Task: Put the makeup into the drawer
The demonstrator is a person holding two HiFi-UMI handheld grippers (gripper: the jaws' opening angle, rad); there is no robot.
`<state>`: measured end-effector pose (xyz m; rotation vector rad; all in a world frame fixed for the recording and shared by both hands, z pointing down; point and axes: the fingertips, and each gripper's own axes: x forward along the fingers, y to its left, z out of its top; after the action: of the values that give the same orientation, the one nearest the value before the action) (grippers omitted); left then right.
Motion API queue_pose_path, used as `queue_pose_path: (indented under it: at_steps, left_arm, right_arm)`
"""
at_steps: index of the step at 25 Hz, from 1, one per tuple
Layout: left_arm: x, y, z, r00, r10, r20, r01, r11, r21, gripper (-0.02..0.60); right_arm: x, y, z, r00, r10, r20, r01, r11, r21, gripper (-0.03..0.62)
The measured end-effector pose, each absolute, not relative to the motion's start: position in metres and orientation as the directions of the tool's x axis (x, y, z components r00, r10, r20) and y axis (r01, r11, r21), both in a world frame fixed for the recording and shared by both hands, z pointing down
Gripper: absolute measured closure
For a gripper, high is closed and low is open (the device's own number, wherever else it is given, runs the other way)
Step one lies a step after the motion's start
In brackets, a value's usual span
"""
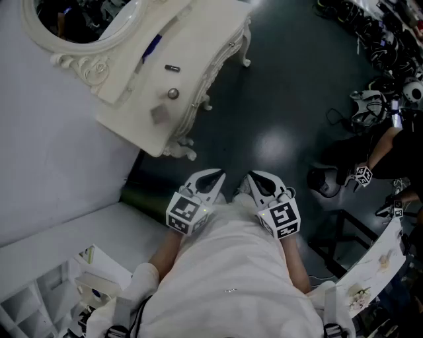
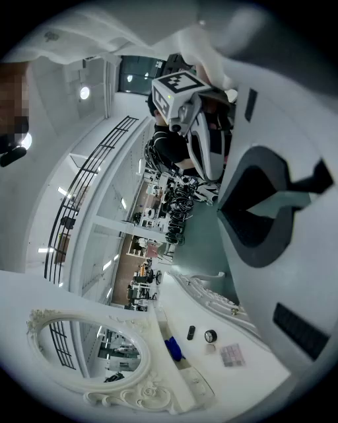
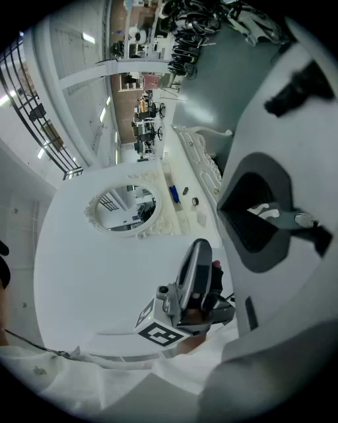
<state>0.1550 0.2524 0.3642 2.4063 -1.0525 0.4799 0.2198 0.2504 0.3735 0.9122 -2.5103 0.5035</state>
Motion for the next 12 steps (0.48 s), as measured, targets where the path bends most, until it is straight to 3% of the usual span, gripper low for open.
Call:
queue_pose_path:
  at_steps: [12]
  left_arm:
    - [0.1572, 0.2482, 0.365, 0.637, -0.601, 0.483, -0.764, -0.574, 0.294, 0.571]
  right_arm:
    - [0.2192, 0.2477, 0.3719, -0.705, -0.506, 0.496, -0.656, 0.731, -0.187, 0.583]
